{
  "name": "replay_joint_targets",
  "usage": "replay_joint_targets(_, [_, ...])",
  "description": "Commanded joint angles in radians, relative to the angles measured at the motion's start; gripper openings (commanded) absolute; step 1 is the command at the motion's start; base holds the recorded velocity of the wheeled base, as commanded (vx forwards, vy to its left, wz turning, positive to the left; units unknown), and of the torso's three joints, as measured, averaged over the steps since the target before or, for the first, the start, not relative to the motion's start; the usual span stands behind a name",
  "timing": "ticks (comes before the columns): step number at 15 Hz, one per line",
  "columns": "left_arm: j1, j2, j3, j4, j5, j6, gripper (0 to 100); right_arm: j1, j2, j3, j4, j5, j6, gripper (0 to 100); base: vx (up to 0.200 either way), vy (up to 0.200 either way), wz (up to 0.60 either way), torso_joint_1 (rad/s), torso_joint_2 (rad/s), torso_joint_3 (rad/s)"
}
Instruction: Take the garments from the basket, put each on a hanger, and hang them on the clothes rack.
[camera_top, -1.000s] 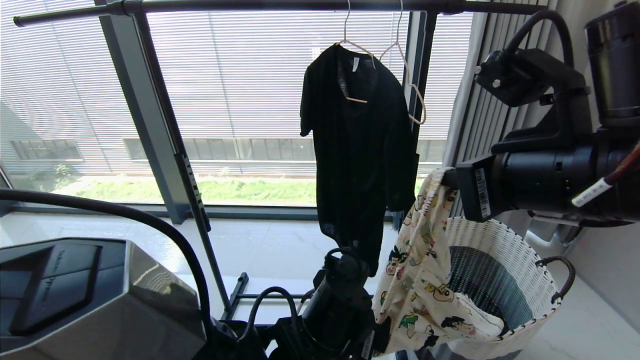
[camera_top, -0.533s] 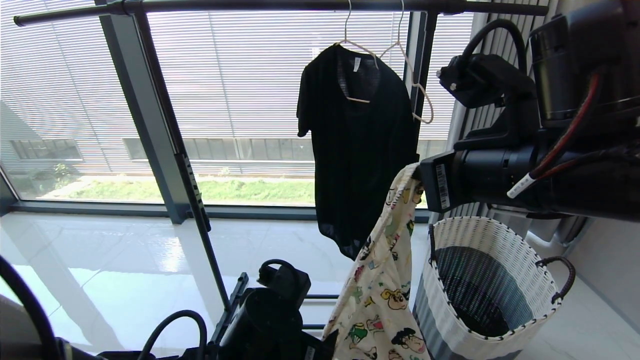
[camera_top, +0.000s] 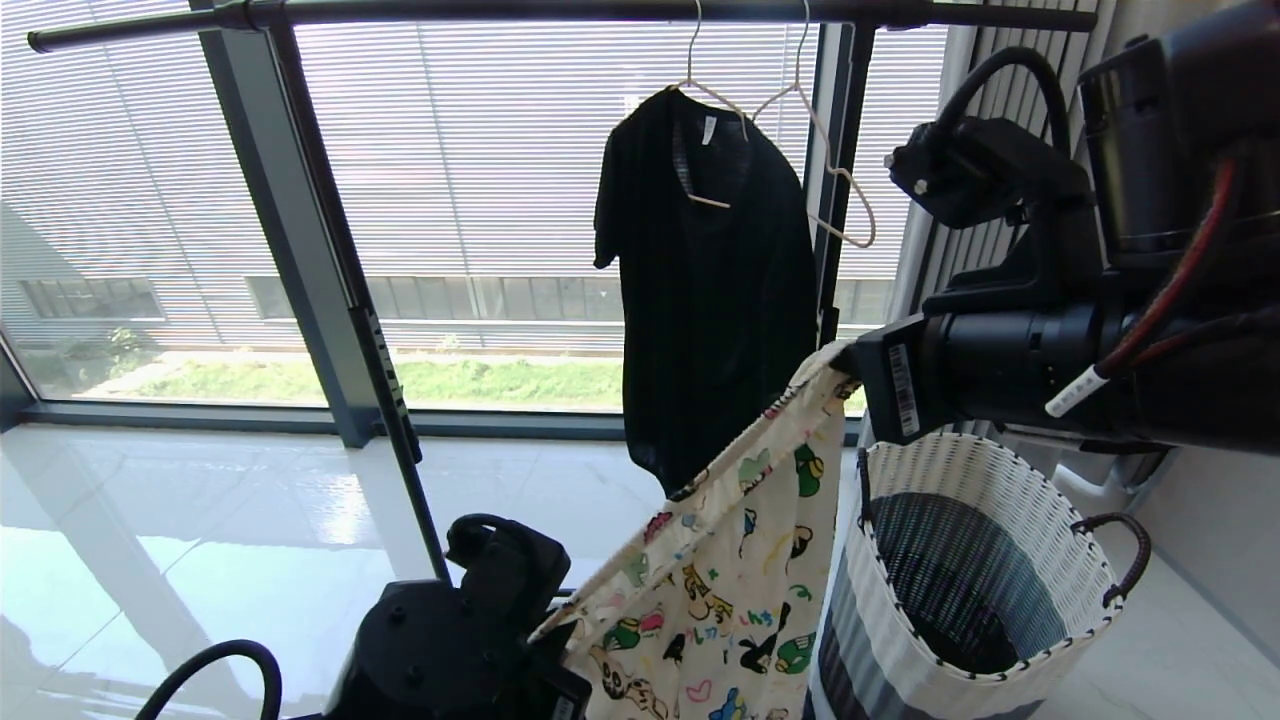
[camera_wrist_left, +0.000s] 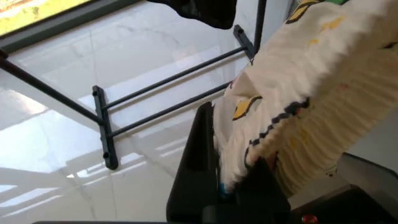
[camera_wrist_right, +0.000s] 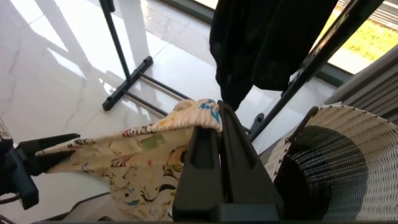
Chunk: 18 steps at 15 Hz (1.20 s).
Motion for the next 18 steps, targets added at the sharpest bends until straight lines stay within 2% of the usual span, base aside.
replay_joint_targets(1, [0.022, -0.118, 0.009, -0.001, -0.001, 0.122, 0, -0.001, -0.053, 0.036, 0.024, -0.002, 0.000, 0, 0.000, 0.000, 0.00, 0.000, 0.00, 0.000])
replay_joint_targets(2, [0.044, -0.141, -0.005, -0.001, -0.007, 0.153, 0, 0.001, -0.073, 0.053, 0.033, -0.002, 0.000, 0, 0.000, 0.000, 0.00, 0.000, 0.00, 0.000])
replay_joint_targets(3, [0.088, -0.183, -0.071, 0.036, -0.013, 0.189, 0, 0.001, -0.118, 0.090, 0.048, -0.002, -0.001, 0, 0.000, 0.000, 0.00, 0.000, 0.00, 0.000])
replay_joint_targets(4, [0.114, -0.214, -0.143, 0.119, -0.014, 0.212, 0, 0.002, -0.145, 0.109, 0.064, -0.002, -0.003, 0, 0.000, 0.000, 0.00, 0.000, 0.00, 0.000])
replay_joint_targets(7, [0.119, -0.273, -0.500, 0.512, -0.062, 0.216, 0, 0.001, -0.200, 0.115, 0.079, -0.002, -0.044, 0, 0.000, 0.000, 0.00, 0.000, 0.00, 0.000])
replay_joint_targets(8, [0.117, -0.272, -0.620, 0.618, -0.086, 0.216, 0, 0.001, -0.211, 0.104, 0.079, -0.002, -0.066, 0, 0.000, 0.000, 0.00, 0.000, 0.00, 0.000])
replay_joint_targets(10, [0.108, -0.275, -0.776, 0.774, -0.126, 0.216, 0, 0.001, -0.208, 0.055, 0.079, -0.002, -0.095, 0, 0.000, 0.000, 0.00, 0.000, 0.00, 0.000])
replay_joint_targets(13, [0.076, -0.321, -0.827, 0.894, -0.140, 0.216, 0, -0.001, -0.199, -0.003, 0.085, -0.001, -0.098, 0, 0.000, 0.000, 0.00, 0.000, 0.00, 0.000])
replay_joint_targets(17, [0.048, -0.338, -0.766, 0.886, -0.139, 0.272, 0, -0.001, -0.227, -0.006, 0.142, 0.003, -0.100, 0, 0.000, 0.000, 0.00, 0.000, 0.00, 0.000])
replay_joint_targets(18, [0.048, -0.327, -0.767, 0.848, -0.139, 0.300, 0, 0.002, -0.251, 0.001, 0.170, 0.009, -0.100, 0, 0.000, 0.000, 0.00, 0.000, 0.00, 0.000])
